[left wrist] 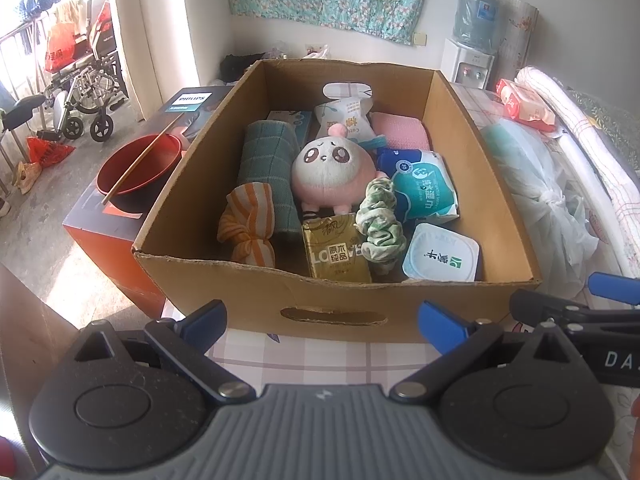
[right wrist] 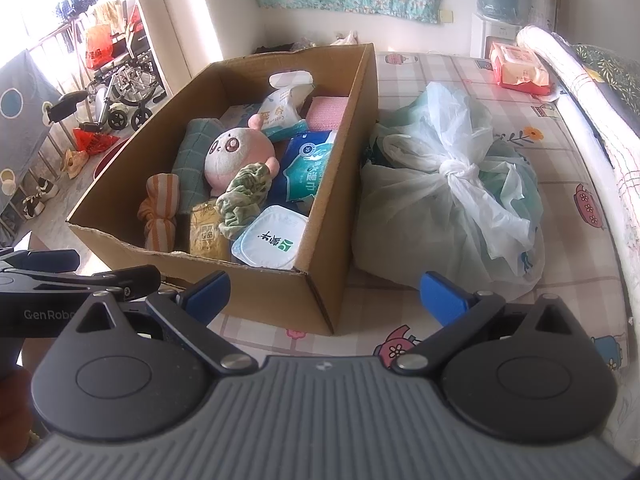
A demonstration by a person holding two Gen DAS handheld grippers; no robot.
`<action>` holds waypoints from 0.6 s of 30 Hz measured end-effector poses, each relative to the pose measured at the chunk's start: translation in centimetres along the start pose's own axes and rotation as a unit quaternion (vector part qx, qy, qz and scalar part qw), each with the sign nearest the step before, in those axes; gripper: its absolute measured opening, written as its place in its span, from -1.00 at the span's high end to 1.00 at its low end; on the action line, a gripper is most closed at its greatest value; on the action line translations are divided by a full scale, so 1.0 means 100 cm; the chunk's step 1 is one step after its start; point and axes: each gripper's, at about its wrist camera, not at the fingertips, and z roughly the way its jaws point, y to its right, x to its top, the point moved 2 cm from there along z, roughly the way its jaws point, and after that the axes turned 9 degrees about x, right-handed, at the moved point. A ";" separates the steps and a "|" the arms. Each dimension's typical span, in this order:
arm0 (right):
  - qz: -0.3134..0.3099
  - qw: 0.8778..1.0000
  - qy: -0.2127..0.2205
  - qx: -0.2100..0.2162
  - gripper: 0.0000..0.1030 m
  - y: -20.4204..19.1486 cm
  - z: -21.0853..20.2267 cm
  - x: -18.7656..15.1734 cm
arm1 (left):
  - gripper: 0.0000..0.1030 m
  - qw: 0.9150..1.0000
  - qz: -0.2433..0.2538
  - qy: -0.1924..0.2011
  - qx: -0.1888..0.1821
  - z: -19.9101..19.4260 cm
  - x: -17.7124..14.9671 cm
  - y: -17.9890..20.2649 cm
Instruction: Organize soft objects
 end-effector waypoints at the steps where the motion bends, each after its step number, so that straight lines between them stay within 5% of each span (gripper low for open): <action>1: 0.000 1.000 -0.001 0.000 -0.97 0.001 0.001 0.000 | -0.99 1.000 0.000 -0.002 0.000 0.001 0.000 0.000; 18: 0.001 1.000 -0.008 0.001 -0.97 0.000 0.005 0.000 | -0.99 1.000 0.000 -0.008 0.003 0.005 0.000 0.000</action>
